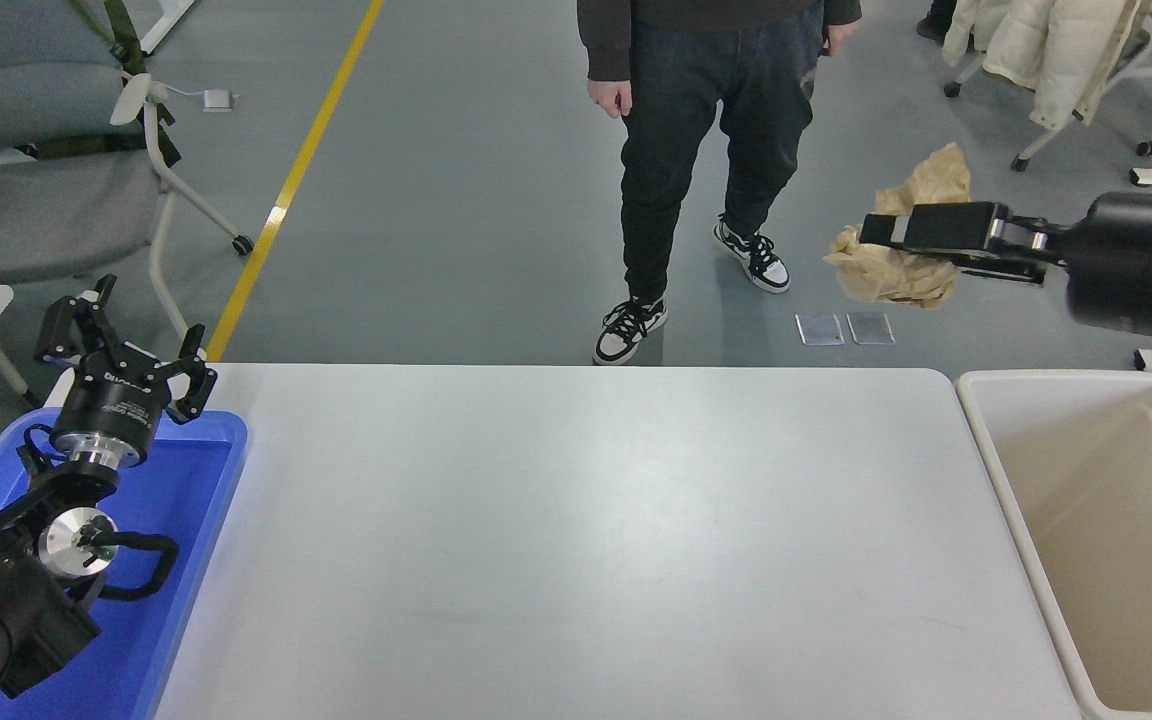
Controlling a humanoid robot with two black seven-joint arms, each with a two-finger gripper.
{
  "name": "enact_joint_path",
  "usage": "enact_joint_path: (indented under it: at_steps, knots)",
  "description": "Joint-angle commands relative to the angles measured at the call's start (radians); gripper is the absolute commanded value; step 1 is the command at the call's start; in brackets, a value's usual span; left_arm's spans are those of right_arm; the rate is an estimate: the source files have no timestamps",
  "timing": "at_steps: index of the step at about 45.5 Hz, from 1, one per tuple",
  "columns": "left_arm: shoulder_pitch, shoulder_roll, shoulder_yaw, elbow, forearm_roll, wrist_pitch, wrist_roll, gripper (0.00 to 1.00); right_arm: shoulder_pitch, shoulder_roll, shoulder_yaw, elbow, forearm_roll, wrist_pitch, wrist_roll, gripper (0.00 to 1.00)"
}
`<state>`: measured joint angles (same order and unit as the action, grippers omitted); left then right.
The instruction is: Clean the table surface
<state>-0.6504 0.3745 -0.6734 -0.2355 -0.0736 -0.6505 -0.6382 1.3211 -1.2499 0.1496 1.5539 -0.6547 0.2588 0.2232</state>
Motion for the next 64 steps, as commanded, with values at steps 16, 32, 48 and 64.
enact_joint_path:
  at_steps: [16, 32, 48, 64]
  knots:
    - [0.000, 0.000, 0.000, -0.001, 0.000, 0.000, 0.000, 1.00, -0.249, 0.072, 0.010, -0.506, 0.478, -0.003, 0.110, 0.00]
    - [0.000, 0.001, 0.000, -0.001, 0.000, 0.002, 0.000, 1.00, -0.494, 0.247, 0.014, -0.808, 0.668, 0.004, 0.122, 0.00]
    - [0.000, 0.000, 0.000, -0.001, 0.000, 0.002, 0.000, 1.00, -0.614, 0.458, 0.018, -1.150, 0.757, 0.016, 0.110, 0.00]
    - [0.000, 0.000, 0.000, 0.001, 0.000, 0.000, 0.000, 1.00, -0.675, 0.736, 0.018, -1.509, 0.756, -0.019, 0.058, 0.00]
